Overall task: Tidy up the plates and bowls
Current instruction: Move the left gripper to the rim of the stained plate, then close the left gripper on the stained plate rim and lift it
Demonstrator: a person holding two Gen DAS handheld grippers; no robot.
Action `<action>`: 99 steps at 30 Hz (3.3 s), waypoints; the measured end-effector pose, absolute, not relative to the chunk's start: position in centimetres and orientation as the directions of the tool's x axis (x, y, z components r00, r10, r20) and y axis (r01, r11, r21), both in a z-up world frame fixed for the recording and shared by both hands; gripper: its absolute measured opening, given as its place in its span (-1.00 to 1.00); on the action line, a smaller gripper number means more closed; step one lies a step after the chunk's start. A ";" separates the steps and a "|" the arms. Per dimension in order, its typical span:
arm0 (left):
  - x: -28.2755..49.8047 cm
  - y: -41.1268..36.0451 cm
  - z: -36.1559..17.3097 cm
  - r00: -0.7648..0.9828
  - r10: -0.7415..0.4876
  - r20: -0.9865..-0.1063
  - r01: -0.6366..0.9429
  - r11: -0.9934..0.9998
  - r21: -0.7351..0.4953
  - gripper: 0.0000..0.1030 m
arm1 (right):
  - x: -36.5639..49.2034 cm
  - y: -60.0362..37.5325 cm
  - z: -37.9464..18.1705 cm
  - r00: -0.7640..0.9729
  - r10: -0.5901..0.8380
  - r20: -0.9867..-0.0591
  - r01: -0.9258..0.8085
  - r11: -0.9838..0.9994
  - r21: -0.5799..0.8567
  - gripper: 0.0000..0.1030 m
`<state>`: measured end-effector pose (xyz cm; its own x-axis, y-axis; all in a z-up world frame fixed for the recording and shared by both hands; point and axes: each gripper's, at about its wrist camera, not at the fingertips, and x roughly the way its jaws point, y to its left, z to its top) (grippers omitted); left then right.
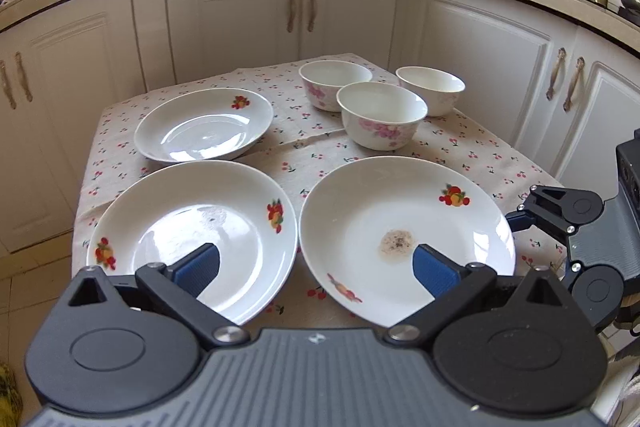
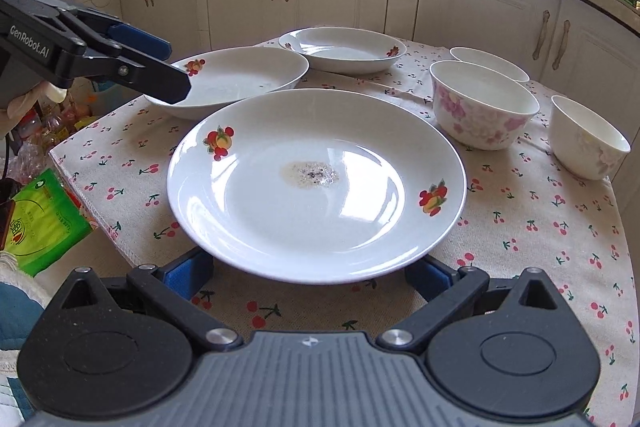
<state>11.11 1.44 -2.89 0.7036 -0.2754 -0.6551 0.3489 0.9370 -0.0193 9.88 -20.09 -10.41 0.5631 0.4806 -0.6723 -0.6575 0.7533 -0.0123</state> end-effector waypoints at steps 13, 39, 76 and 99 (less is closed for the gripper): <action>19.5 -4.1 -4.4 0.530 -0.367 -0.764 0.579 0.815 0.010 0.98 | 9.4 -20.6 -10.8 0.591 0.503 -0.630 -0.659 0.752 -0.018 1.00; 23.1 -5.9 -6.1 0.304 -0.409 -0.860 0.657 0.744 -0.121 0.94 | 9.7 -22.1 -10.6 0.568 0.525 -0.634 -0.689 0.724 -0.017 1.00; 25.1 -6.1 -7.3 0.126 -0.372 -0.920 0.677 0.710 -0.194 0.94 | 9.1 -21.9 -10.7 0.597 0.522 -0.609 -0.675 0.737 -0.030 1.00; 25.3 -5.5 -7.1 0.086 -0.401 -0.912 0.636 0.727 -0.259 0.88 | 9.5 -21.9 -9.7 0.560 0.517 -0.648 -0.684 0.730 -0.009 1.00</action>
<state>25.31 -5.45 -7.11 0.0863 -0.4008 -0.9121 0.6360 0.7269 -0.2592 9.53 -21.87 -9.68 0.5597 0.5168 -0.6478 -0.6837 0.7297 -0.0085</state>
